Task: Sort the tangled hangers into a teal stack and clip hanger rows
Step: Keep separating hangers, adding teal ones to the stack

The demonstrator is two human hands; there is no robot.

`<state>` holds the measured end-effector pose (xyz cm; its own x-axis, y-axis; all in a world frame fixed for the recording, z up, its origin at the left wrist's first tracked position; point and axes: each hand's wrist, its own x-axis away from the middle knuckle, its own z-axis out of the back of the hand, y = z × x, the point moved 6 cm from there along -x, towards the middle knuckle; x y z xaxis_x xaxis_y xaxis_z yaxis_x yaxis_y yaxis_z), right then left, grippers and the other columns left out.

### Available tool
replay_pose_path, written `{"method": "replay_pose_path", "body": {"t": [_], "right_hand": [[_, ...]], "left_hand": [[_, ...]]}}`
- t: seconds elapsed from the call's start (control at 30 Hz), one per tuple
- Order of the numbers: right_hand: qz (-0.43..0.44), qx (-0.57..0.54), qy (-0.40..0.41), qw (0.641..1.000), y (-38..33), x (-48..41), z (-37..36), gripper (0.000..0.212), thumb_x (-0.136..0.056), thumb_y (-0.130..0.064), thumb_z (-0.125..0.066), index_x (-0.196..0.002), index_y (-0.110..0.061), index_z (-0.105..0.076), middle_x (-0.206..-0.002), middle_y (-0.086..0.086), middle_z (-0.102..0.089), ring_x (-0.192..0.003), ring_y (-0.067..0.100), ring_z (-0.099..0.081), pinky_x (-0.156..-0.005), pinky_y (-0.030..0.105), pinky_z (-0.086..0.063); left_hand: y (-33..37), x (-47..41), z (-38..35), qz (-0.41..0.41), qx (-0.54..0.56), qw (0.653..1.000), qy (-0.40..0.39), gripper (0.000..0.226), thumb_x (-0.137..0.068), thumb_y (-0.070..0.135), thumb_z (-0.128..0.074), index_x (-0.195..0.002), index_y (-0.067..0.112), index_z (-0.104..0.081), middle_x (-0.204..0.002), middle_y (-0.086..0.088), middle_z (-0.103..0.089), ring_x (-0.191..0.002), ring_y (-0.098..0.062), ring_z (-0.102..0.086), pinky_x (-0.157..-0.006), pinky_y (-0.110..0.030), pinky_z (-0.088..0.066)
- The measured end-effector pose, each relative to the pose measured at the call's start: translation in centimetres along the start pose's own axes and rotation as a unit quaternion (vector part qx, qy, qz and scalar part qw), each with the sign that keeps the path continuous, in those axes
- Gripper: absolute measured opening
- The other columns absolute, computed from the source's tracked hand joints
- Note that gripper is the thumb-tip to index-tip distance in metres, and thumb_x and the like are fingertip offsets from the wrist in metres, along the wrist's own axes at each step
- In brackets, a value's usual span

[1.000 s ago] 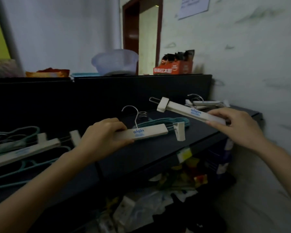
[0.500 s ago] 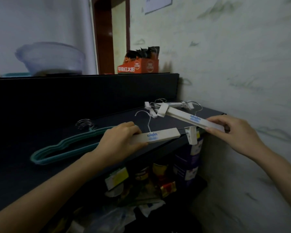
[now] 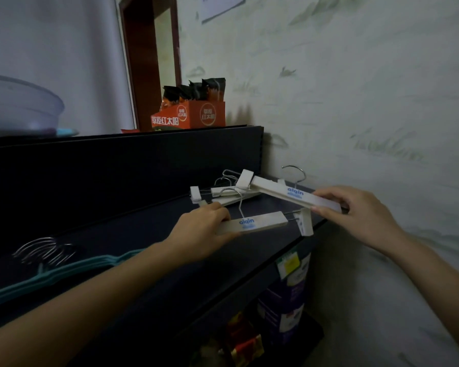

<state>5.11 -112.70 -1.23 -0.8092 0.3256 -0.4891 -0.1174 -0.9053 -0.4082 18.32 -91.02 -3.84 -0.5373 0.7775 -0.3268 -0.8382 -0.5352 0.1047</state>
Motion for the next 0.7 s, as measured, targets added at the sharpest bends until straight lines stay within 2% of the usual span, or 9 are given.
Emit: {"method": "replay_pose_path", "body": {"t": [0.1, 0.23, 0.47, 0.57, 0.7], "right_hand": [[0.012, -0.005, -0.01, 1.0, 1.5, -2.3, -0.6, 0.028, -0.081, -0.04, -0.064, -0.108, -0.034, -0.064, -0.105, -0.009, -0.066, -0.093, 0.018, -0.06, -0.079, 0.042, -0.051], [0.042, -0.008, -0.034, 0.999, 3.2, -6.0, -1.7, 0.026, -0.081, -0.039, -0.064, -0.107, -0.034, -0.064, -0.102, -0.011, -0.065, -0.091, 0.015, -0.059, -0.077, 0.039, -0.05], [0.122, -0.012, -0.085, 0.989, 4.8, -11.7, -3.5, 0.021, -0.082, -0.042, -0.062, -0.103, -0.04, -0.063, -0.098, -0.015, -0.065, -0.089, 0.012, -0.059, -0.075, 0.037, -0.05], [0.159, -0.022, -0.107, 0.981, 5.0, -13.3, -4.5, 0.021, -0.082, -0.043, -0.061, -0.103, -0.039, -0.063, -0.094, -0.02, -0.062, -0.086, 0.007, -0.057, -0.071, 0.03, -0.047], [0.204, -0.035, -0.143, 0.968, 4.6, -14.7, -6.6, 0.026, -0.083, -0.039, -0.063, -0.108, -0.034, -0.063, -0.099, -0.018, -0.061, -0.088, 0.005, -0.057, -0.068, 0.021, -0.042]], "left_hand": [[-0.3, -1.9, -1.3, 0.012, -0.006, 1.0, -0.019, 0.038, -0.088, 0.052, -0.046, -0.11, 0.021, -0.054, -0.112, 0.005, -0.05, -0.093, -0.014, -0.051, -0.075, -0.032, -0.046], [-0.6, -4.4, -2.7, 0.044, -0.014, 0.999, -0.027, 0.04, -0.088, 0.053, -0.046, -0.111, 0.022, -0.054, -0.113, 0.005, -0.051, -0.093, -0.013, -0.051, -0.076, -0.033, -0.047], [-0.3, -7.7, -4.5, 0.097, -0.041, 0.994, -0.018, 0.042, -0.088, 0.053, -0.045, -0.112, 0.02, -0.055, -0.114, 0.003, -0.053, -0.094, -0.015, -0.054, -0.068, -0.027, -0.04], [-0.1, -8.5, -5.0, 0.112, -0.058, 0.992, -0.006, 0.042, -0.088, 0.053, -0.045, -0.111, 0.02, -0.055, -0.115, 0.003, -0.054, -0.097, -0.015, -0.054, -0.067, -0.026, -0.039], [0.3, -8.9, -5.1, 0.13, -0.091, 0.987, 0.013, 0.041, -0.088, 0.051, -0.045, -0.112, 0.019, -0.056, -0.117, 0.003, -0.055, -0.1, -0.014, -0.053, -0.066, -0.025, -0.036]]}}
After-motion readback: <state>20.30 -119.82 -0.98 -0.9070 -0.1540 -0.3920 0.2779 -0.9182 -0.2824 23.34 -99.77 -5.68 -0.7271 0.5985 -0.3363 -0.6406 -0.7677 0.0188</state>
